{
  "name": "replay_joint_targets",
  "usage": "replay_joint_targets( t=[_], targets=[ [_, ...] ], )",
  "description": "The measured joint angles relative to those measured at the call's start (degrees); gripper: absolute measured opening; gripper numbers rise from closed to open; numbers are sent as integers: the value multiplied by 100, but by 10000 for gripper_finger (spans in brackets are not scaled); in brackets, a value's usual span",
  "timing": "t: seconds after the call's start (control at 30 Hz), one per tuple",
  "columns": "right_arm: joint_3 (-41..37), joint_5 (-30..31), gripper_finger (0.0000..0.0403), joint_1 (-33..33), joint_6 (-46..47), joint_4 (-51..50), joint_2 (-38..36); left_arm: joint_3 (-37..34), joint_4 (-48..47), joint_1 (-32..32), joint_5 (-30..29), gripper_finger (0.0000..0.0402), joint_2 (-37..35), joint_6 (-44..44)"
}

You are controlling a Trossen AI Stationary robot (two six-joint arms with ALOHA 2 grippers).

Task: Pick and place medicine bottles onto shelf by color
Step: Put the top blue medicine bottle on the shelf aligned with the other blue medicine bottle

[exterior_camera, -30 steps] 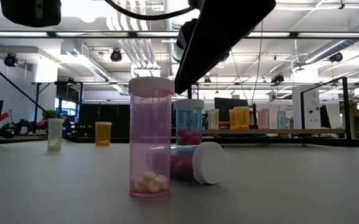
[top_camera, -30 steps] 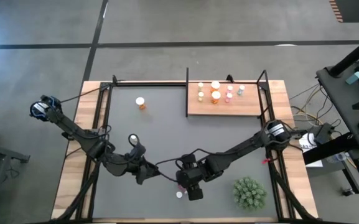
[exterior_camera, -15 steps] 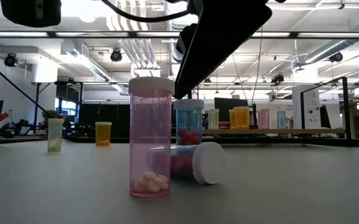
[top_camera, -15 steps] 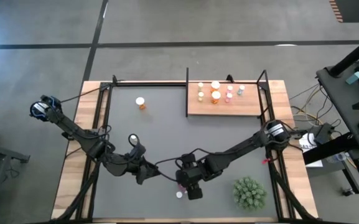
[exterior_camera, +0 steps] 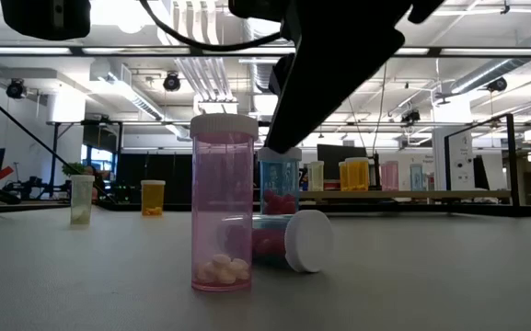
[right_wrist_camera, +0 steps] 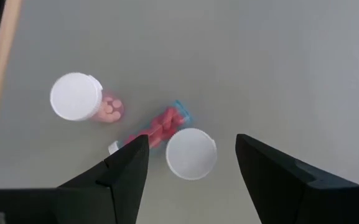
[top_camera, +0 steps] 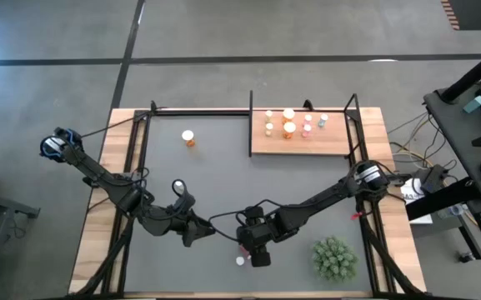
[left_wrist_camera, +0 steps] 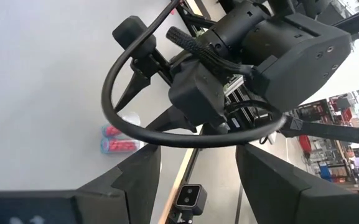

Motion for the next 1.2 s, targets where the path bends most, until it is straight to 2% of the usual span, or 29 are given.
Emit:
replay_joint_targets(
  t=[0.57,0.9,1.2],
  targets=[
    [-95,-8,189,-13,198,1,0,0,7,0,0,193,0,1],
    [-391,-15,187,-9,528,433,0,0,7,0,0,193,0,2],
    [-391,-1,187,-9,559,438,0,0,6,0,0,193,0,2]
  ],
)
